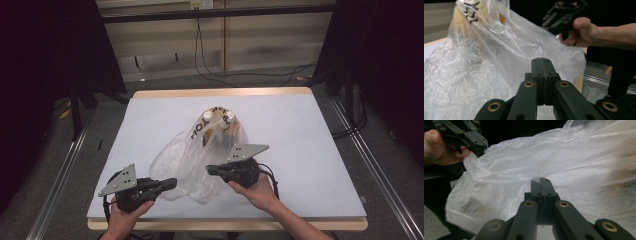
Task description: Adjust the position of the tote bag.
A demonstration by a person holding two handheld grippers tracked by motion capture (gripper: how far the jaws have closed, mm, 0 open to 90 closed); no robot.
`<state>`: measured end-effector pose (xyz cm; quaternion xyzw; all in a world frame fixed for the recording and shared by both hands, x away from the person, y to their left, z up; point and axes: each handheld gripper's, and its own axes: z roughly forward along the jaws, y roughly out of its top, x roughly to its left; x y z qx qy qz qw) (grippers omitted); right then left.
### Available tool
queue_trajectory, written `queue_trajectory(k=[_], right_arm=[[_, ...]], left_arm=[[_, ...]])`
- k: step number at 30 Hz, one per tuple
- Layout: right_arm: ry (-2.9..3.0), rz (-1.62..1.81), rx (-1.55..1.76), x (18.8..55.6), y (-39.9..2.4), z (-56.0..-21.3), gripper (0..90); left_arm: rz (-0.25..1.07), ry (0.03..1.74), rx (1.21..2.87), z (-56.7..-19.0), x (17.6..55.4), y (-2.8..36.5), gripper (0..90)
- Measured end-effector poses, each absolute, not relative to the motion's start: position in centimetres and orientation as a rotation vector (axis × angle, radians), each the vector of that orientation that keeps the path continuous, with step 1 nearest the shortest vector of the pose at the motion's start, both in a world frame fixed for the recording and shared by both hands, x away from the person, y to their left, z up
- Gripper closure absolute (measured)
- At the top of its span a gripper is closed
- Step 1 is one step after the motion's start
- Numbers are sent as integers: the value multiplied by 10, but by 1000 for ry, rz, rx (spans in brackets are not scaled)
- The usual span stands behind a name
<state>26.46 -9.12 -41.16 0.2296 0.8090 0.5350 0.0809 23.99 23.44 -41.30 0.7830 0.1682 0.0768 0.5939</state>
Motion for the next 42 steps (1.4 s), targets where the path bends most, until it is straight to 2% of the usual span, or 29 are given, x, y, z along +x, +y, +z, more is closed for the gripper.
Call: queue_trajectory(k=[3,14,25,34,42], right_arm=[[2411,1623,675,262,-98,-408,900],[2224,1654,773,248,-174,-383,900],[2102,1590,895,241,-229,-385,900],[1975,1522,1018,237,-278,-389,900],[1922,1489,1061,245,-295,-389,900]], left_arm=[[192,398,1811,-411,241,237,900],[261,411,1757,-394,246,251,900],[232,386,1752,-390,245,242,900],[310,446,1725,-385,253,255,900],[337,498,1725,-390,263,269,900]])
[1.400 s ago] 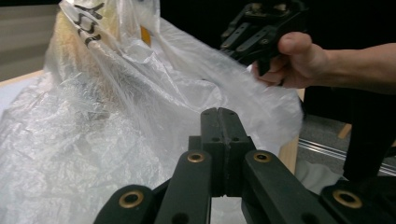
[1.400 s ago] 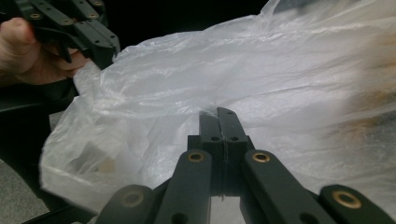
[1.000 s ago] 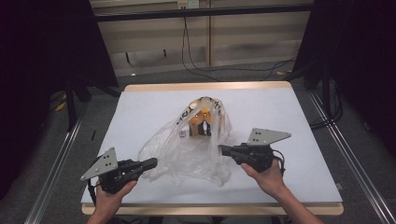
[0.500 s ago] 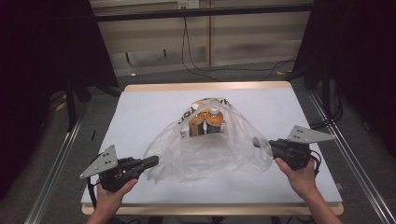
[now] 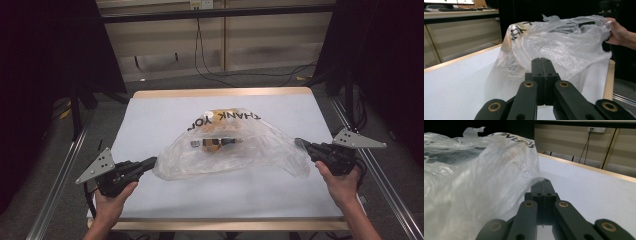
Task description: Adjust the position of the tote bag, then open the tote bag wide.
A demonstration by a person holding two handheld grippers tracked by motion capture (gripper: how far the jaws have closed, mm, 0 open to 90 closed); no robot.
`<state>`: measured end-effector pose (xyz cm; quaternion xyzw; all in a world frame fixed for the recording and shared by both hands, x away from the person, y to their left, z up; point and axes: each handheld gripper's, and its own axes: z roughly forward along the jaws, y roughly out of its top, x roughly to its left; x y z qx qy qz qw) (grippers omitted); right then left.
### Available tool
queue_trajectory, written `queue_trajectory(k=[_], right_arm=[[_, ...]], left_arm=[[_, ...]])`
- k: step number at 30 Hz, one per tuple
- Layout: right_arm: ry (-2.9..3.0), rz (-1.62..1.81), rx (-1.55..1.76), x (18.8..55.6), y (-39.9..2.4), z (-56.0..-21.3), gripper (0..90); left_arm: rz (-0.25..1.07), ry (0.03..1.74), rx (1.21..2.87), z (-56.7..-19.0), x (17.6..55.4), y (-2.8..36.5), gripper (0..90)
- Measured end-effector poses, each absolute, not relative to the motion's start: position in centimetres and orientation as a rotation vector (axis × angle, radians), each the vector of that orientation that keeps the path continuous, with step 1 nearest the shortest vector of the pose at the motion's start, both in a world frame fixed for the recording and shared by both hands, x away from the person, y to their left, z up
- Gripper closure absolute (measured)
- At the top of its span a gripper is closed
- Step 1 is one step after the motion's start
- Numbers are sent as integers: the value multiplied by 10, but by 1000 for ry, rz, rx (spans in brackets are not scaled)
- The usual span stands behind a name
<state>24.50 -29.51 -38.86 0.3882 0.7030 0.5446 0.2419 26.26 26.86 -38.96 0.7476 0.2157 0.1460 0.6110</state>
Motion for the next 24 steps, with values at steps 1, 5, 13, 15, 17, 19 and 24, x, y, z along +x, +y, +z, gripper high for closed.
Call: queue_trajectory(k=[1,5,13,15,17,19,24], right_arm=[[1922,1489,1061,245,-295,-389,900],[1887,1494,1098,249,-303,-388,900],[1914,1522,1049,253,-291,-381,900],[1919,1520,1043,253,-289,-381,900],[1931,1527,1029,253,-287,-381,900],[1918,1552,1025,256,-286,-378,900],[1918,1574,1001,264,-283,-372,900]], left_arm=[[348,499,1726,-389,264,270,900],[348,511,1705,-384,271,272,900],[350,459,1677,-371,276,267,900],[343,457,1685,-373,275,262,900],[340,461,1697,-375,277,260,900],[344,467,1707,-372,285,259,900],[340,463,1686,-367,297,259,900]])
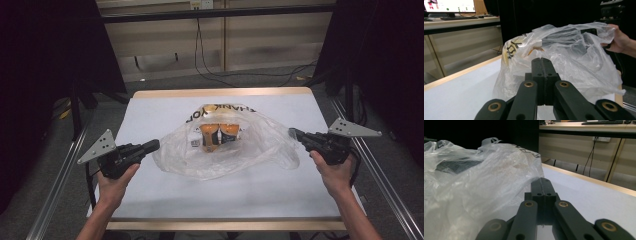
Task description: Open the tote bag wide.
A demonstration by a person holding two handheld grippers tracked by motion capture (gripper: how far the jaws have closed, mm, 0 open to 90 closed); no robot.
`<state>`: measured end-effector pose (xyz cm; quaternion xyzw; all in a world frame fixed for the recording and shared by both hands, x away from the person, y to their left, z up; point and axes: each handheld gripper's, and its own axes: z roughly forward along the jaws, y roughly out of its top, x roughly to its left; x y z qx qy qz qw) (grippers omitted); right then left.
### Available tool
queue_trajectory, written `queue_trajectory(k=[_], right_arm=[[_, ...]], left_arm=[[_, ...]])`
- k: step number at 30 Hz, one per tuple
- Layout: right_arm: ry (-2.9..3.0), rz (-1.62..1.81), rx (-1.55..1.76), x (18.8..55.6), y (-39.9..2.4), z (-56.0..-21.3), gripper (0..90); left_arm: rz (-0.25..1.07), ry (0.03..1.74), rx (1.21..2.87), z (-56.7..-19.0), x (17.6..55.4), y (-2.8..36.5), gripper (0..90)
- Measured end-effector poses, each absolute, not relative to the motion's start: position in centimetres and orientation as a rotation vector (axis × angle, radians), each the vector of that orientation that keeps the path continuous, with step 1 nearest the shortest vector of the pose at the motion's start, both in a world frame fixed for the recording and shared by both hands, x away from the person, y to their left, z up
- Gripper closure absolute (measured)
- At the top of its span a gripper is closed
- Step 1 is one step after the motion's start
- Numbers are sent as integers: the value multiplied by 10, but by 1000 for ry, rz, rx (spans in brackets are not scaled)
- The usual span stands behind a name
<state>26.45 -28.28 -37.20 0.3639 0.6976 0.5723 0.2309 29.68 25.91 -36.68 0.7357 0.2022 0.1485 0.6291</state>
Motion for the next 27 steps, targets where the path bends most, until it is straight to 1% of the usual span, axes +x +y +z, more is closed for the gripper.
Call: queue_trajectory(k=[6,7,8,9,10,13,14,15,16,18,20,24,26,27], right_arm=[[1952,1568,1002,267,-281,-377,900],[1958,1571,1007,266,-282,-377,875],[1962,1571,1003,261,-285,-378,762],[1962,1571,1003,261,-285,-378,762],[1958,1561,1000,254,-287,-375,698],[1940,1572,993,244,-288,-369,646],[1929,1570,996,241,-289,-367,615],[1929,1570,996,241,-289,-367,615],[1928,1567,997,236,-291,-363,595],[1929,1567,990,235,-293,-363,585],[1920,1575,997,227,-296,-362,577],[1910,1585,996,217,-298,-359,571],[1917,1599,972,215,-294,-355,529],[1917,1599,972,215,-294,-355,529]], left_arm=[[294,448,1703,-376,295,258,900],[291,454,1700,-377,293,259,868],[304,461,1698,-376,290,262,733],[304,461,1698,-376,290,262,731],[304,451,1696,-374,288,264,721],[329,451,1679,-364,285,267,613],[329,451,1679,-364,285,267,591],[331,456,1670,-362,284,267,591],[338,452,1655,-357,285,266,539],[345,453,1663,-354,285,265,523],[324,447,1660,-354,286,260,480],[311,433,1684,-355,291,250,448],[299,429,1683,-353,294,245,431],[299,429,1683,-353,294,245,416]])
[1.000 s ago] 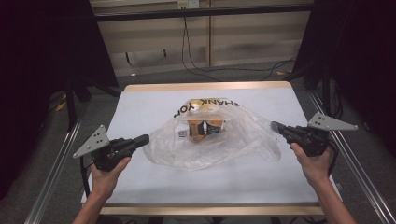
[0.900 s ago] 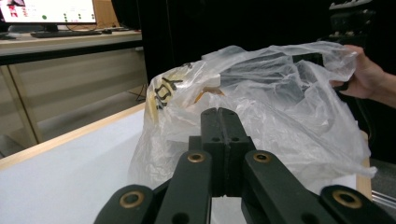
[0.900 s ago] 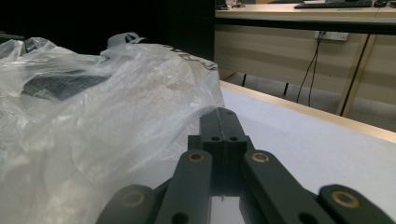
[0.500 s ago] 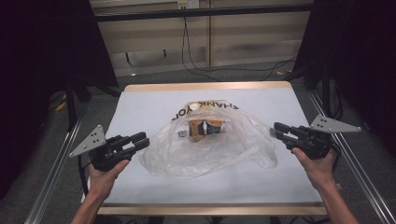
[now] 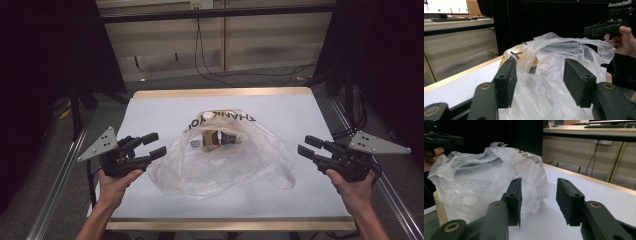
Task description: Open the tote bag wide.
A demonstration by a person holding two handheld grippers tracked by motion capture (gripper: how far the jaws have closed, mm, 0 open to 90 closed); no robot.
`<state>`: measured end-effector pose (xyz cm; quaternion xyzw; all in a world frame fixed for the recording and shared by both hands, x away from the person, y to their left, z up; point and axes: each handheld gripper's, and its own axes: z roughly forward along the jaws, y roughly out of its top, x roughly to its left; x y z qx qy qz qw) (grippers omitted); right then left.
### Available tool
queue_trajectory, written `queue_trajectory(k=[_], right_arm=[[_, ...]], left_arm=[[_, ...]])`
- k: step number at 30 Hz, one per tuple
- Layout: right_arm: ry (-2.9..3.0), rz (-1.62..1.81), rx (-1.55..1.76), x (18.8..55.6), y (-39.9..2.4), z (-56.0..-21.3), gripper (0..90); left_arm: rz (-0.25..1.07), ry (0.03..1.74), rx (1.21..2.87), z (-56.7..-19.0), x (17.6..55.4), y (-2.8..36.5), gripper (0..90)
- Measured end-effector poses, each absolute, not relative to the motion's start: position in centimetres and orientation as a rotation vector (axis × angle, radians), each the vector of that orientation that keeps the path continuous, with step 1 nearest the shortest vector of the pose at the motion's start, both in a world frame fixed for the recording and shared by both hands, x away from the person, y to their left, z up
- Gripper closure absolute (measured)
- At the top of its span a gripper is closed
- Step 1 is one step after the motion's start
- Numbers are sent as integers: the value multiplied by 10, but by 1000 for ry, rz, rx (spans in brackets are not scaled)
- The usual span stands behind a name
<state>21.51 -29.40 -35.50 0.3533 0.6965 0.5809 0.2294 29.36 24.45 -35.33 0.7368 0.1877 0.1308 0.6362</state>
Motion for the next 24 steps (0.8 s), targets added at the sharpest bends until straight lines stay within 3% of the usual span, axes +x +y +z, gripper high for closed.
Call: queue_trajectory(k=[1,2,3,5,10,12,14,16,17,18,19,20,22,24], right_arm=[[1946,1628,940,218,-283,-350,438],[1946,1628,940,218,-283,-350,438],[1983,1593,913,226,-264,-344,349],[2034,1589,896,238,-250,-342,273],[2145,1500,895,269,-226,-344,236],[2203,1431,893,283,-218,-351,280],[2233,1405,902,291,-218,-357,382],[2245,1400,898,295,-217,-360,406],[2244,1391,905,297,-217,-362,478],[2251,1390,900,300,-216,-363,561],[2246,1408,902,302,-216,-365,691],[2246,1408,902,302,-216,-365,691],[2238,1441,886,307,-216,-367,852],[2229,1447,887,309,-217,-367,872]], left_arm=[[284,425,1681,-352,299,238,402],[284,425,1681,-352,299,238,379],[274,421,1701,-351,304,233,353],[298,420,1757,-352,317,222,332],[276,464,1794,-362,336,212,299],[265,468,1827,-366,342,209,316],[251,464,1881,-374,352,206,379],[240,463,1896,-377,354,205,485],[234,449,1916,-379,357,203,485],[229,441,1932,-380,358,203,550],[213,415,1952,-383,361,200,672],[213,415,1952,-383,361,200,734],[218,389,1984,-384,363,197,828],[212,387,1986,-385,364,196,900]])
